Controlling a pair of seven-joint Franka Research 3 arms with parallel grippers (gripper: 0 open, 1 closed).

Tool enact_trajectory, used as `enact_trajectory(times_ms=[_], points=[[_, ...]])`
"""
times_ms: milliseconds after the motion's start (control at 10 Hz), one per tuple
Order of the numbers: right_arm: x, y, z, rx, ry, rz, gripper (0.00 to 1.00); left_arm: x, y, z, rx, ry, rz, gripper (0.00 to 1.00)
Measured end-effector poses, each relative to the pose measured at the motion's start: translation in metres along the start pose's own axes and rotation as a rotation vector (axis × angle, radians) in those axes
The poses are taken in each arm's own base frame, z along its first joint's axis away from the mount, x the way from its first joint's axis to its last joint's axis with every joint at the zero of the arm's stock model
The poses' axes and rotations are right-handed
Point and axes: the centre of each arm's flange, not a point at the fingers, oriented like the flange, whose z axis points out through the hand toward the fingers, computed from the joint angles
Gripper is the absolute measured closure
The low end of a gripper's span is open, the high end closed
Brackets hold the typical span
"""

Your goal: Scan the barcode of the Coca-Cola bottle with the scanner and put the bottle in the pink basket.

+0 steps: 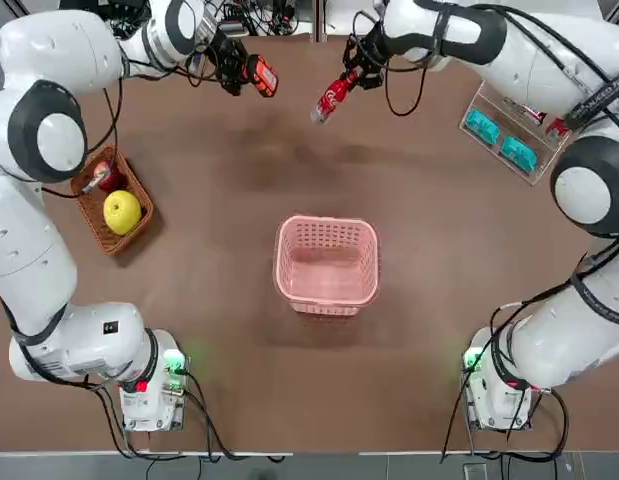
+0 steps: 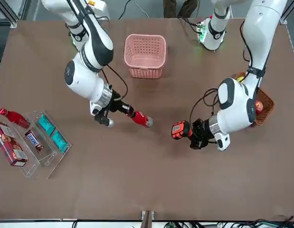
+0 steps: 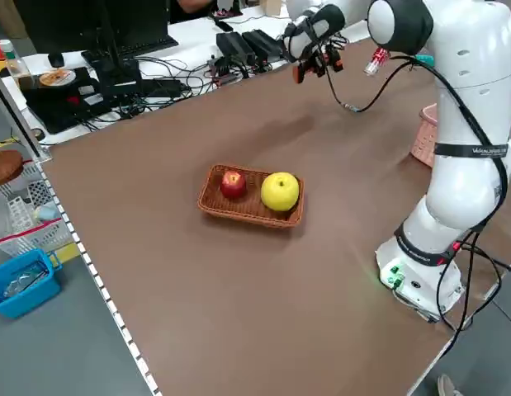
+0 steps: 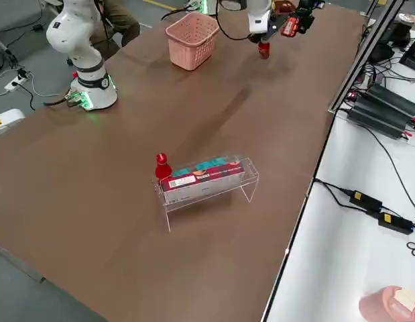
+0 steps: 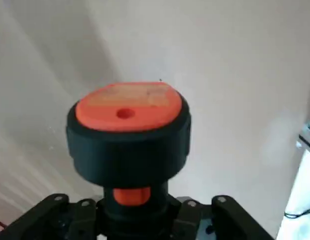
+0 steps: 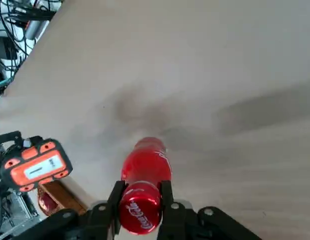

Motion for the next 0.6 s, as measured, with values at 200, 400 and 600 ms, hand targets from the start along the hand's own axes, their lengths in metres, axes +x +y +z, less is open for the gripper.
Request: enact_trajectory(times_ms=[200, 400, 600], points=[[-0.003, 0.002, 0.021, -0.003, 0.003, -0.002, 0.67, -0.006, 0.0, 0.003, 0.001, -0.013, 0.013, 0.91], [-0.012, -0.011, 0.025, 0.009, 0.0, -0.027, 0.67, -0.016, 0.001, 0.015, -0.016, -0.039, 0.031, 0.91], [-0.021, -0.027, 0.029, 0.026, -0.007, -0.052, 0.67, -0.024, 0.001, 0.03, -0.036, -0.049, 0.045, 0.91]])
